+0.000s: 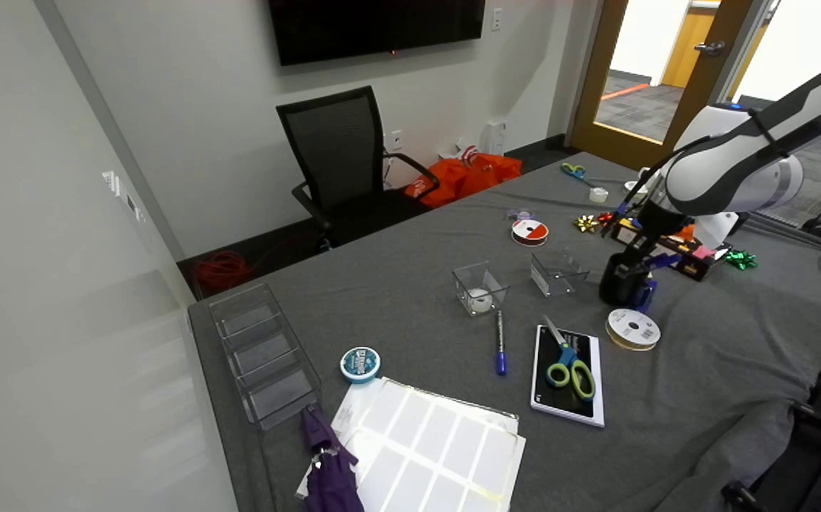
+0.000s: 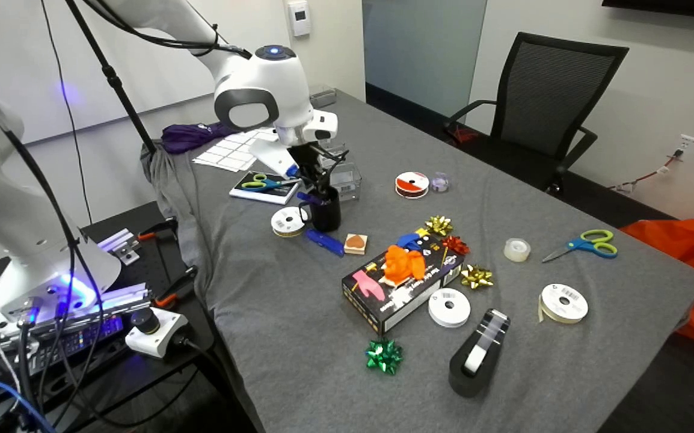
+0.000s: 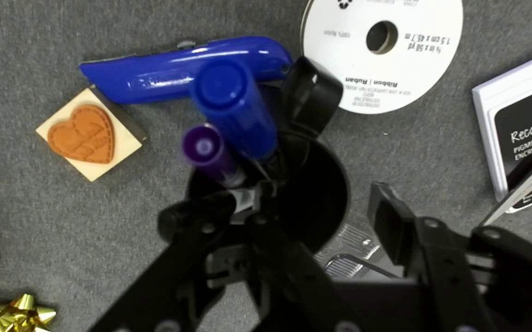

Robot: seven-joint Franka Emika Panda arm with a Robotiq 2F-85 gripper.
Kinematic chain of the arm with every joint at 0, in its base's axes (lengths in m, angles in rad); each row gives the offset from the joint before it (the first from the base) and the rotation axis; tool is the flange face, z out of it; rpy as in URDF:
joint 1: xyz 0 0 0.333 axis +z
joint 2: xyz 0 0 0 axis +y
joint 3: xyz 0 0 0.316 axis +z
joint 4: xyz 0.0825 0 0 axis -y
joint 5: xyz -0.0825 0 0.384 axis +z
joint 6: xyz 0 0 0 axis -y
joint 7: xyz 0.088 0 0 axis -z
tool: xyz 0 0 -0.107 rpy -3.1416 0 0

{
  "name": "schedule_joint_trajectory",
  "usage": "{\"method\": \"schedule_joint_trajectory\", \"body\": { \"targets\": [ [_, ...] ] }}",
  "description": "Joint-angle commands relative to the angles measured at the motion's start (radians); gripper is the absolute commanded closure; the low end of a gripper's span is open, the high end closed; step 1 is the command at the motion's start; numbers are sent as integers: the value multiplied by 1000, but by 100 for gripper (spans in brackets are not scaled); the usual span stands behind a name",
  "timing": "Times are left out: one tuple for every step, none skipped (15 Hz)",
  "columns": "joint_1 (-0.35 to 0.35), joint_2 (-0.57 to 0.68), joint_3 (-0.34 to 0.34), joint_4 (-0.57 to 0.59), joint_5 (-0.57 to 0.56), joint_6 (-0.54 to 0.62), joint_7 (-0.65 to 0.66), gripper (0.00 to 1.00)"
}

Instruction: Move the black cup to the left closer to white circular object

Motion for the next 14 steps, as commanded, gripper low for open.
{"method": "schedule_joint_trajectory", "body": {
  "targets": [
    [0,-49,-12,-21,15,-44,-16,14],
    [-1,-59,-13,-22,20,-54,-20,8],
    [0,-71,-14,-23,23,-69,-24,2],
    [-1,-87,-13,-26,31,-90,-32,0],
    [4,-102,-18,-27,32,-113,-30,0],
    [7,-122,-22,-29,38,-140,-33,0],
    [14,-143,-29,-31,36,-168,-33,0],
    [17,-164,-34,-31,44,-200,-38,0],
    [23,-183,-41,-29,49,-230,-42,0],
    [28,-204,-50,-26,58,-263,-50,0],
    [34,-221,-60,-25,69,-290,-57,0],
    [42,-237,-73,-23,78,-317,-66,0],
    [49,-253,-86,-21,88,-342,-78,0],
    [58,-266,-101,-19,92,-364,-85,0]
  ]
}}
